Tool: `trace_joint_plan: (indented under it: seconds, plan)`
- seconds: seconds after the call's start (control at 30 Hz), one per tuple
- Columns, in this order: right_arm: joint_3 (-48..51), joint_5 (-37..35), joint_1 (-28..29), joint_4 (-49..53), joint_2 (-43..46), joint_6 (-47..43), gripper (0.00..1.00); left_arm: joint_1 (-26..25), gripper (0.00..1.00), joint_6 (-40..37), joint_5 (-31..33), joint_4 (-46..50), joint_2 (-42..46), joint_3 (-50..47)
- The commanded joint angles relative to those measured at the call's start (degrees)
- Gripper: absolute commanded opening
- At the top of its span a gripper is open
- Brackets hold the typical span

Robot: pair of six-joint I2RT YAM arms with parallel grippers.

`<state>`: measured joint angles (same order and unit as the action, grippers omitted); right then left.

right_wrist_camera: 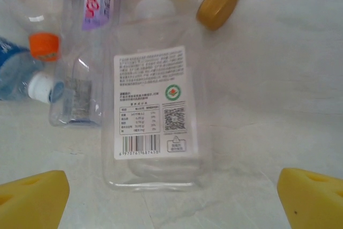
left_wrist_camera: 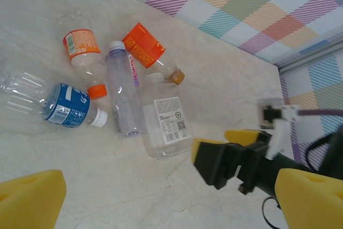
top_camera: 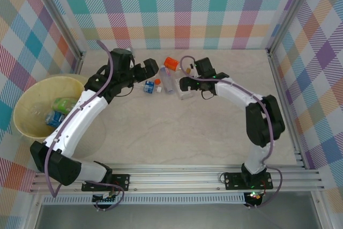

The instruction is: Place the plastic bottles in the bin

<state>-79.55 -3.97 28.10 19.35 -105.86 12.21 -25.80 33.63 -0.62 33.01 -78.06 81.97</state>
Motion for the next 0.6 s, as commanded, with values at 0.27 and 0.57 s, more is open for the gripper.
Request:
trace_joint_plan:
  seconds: [0.27,0.57]
  plan:
    - [-10.93,5.65,0.22,9.2,-11.28,-8.0,1.0,-0.56,1.0,-1.88,3.85,0.05,1.07,-3.44]
    - [-12.55,3.03,1.4,10.96,-14.42,-9.44,1.0,-0.48,1.0,-2.91,5.94,1.34,-0.34,-3.13]
